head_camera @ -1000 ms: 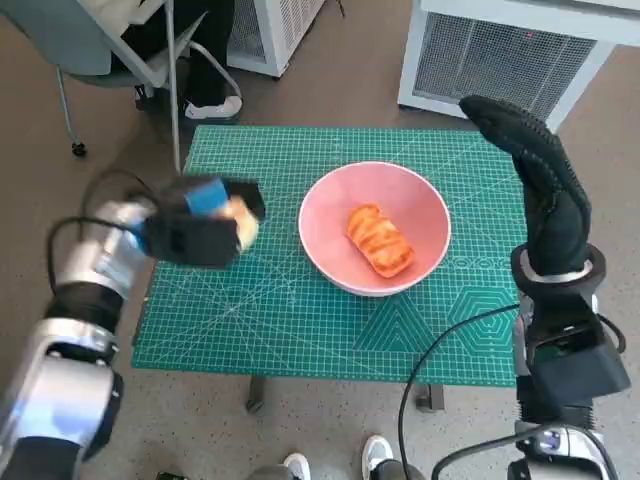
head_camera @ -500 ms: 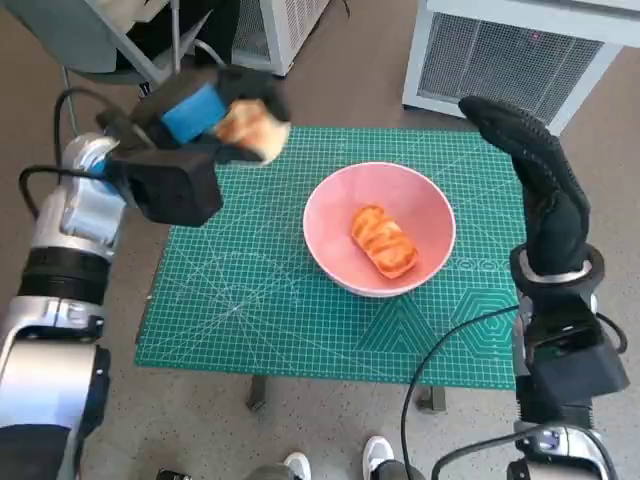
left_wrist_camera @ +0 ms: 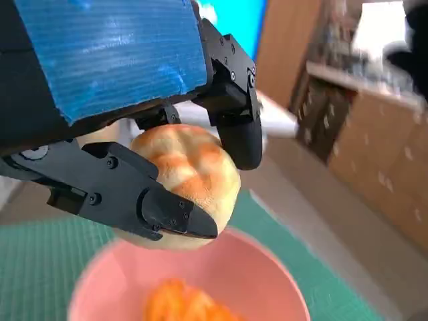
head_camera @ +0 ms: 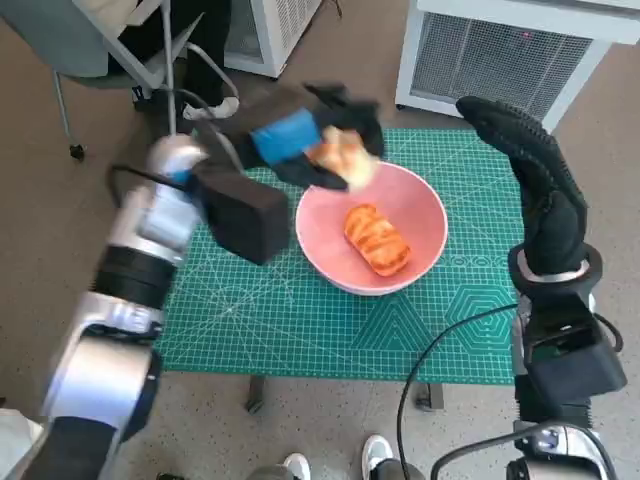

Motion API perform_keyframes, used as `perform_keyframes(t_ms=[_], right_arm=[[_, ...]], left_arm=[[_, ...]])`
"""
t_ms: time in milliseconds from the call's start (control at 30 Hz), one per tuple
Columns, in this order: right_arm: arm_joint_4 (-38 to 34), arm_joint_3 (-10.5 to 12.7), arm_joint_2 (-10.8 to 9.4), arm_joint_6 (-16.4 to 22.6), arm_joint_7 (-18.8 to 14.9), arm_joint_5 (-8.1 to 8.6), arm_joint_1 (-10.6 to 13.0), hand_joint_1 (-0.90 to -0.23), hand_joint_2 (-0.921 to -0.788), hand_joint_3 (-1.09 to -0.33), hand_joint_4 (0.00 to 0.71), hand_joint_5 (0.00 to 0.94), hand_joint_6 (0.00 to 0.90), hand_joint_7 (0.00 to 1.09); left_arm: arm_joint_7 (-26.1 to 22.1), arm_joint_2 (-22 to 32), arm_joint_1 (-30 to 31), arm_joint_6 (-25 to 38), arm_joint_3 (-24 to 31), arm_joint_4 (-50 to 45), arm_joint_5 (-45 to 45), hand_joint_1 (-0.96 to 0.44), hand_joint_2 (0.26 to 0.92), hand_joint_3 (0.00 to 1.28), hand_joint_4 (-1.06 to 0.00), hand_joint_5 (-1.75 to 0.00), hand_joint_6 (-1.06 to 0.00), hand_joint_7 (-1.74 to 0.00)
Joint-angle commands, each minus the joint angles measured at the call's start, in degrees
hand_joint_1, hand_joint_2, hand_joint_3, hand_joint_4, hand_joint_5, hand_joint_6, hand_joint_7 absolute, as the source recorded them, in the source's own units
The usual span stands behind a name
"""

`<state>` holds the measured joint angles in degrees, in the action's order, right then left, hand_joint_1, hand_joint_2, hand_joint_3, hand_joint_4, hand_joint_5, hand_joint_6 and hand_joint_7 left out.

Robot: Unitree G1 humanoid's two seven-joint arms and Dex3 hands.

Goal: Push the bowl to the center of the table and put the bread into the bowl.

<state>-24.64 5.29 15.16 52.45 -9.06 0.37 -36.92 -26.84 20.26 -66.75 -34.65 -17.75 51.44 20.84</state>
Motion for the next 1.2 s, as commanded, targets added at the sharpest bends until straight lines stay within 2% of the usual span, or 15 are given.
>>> perform_keyframes(t_ms=[33,67,133,233,333,467,700,833,1000,1200], right_arm=[[1.0,0.1,0.3,-0.3,-0.4,0.57,1.6,-0.576,-0.921,-0.797,0.251,0.0,-0.001,0.57],[1.2,0.1,0.4,-0.4,-0.4,0.58,1.6,-0.576,-0.921,-0.797,0.25,0.0,-0.001,0.57],[1.6,0.3,0.7,-0.5,-0.4,0.64,1.7,-0.576,-0.921,-0.797,0.25,0.0,-0.001,0.57],[2.0,0.6,1.0,-0.8,-0.4,0.73,1.9,-0.578,-0.921,-0.796,0.246,0.0,-0.001,0.56],[2.4,0.8,1.3,-1.0,-0.4,0.81,2.1,-0.579,-0.921,-0.796,0.243,0.0,-0.001,0.56],[2.8,1.2,1.5,-1.2,-0.3,0.67,2.3,-0.582,-0.921,-0.796,0.24,0.0,-0.001,0.55],[3.6,1.7,1.5,-1.8,0.4,-0.02,2.0,-0.591,-0.921,-0.794,0.233,0.0,-0.001,0.52],[3.8,1.9,1.4,-2.3,0.8,-0.52,1.6,-0.597,-0.921,-0.792,0.231,0.0,-0.001,0.51],[4.4,2.2,1.5,-2.8,1.7,-1.49,1.5,-0.603,-0.921,-0.79,0.231,0.0,-0.001,0.51],[4.5,2.1,1.9,-3.2,1.6,-0.94,0.8,-0.601,-0.921,-0.791,0.228,0.0,-0.001,0.51]], left_arm=[[-2.2,-0.2,-2.4,1.5,-2.2,3.0,2.4,-0.19,0.906,0.2,-0.43,-0.7,-0.41,-1.03],[-2.7,-0.3,-2.6,1.9,-2.6,3.3,2.8,-0.23,0.911,0.16,-0.42,-0.5,-0.39,-0.81],[-4.1,-0.4,-3.0,3.2,-3.1,3.5,3.3,-0.29,0.917,0.12,-0.39,-0.25,-0.36,-0.57],[-6.0,-0.2,-3.2,4.2,-3.1,3.2,3.0,-0.35,0.92,0.11,-0.33,-0.1,-0.32,-0.44],[-6.6,0.0,-2.8,4.5,-2.6,2.3,2.7,-0.38,0.92,0.1,-0.26,-0.04,-0.3,-0.39],[-4.1,-0.1,-1.9,3.2,-1.6,1.8,2.4,-0.4,0.921,0.1,-0.15,-0.01,-0.24,-0.33],[-1.5,-0.4,-1.0,-2.9,1.7,2.8,-1.4,-0.42,0.921,0.1,-0.08,0.0,-0.2,-0.29],[-1.4,-0.5,-0.6,-5.8,4.2,2.4,-4.7,-0.42,0.921,0.11,-0.1,-0.02,-0.19,-0.28],[-2.2,-0.7,0.3,-7.5,7.2,0.6,-9.3,-0.43,0.921,0.14,-0.23,-0.05,-0.24,-0.3],[-4.0,-1.9,3.1,-7.9,11.2,-3.6,-17.2,-0.43,0.921,0.18,-0.36,-0.08,-0.3,-0.32]])
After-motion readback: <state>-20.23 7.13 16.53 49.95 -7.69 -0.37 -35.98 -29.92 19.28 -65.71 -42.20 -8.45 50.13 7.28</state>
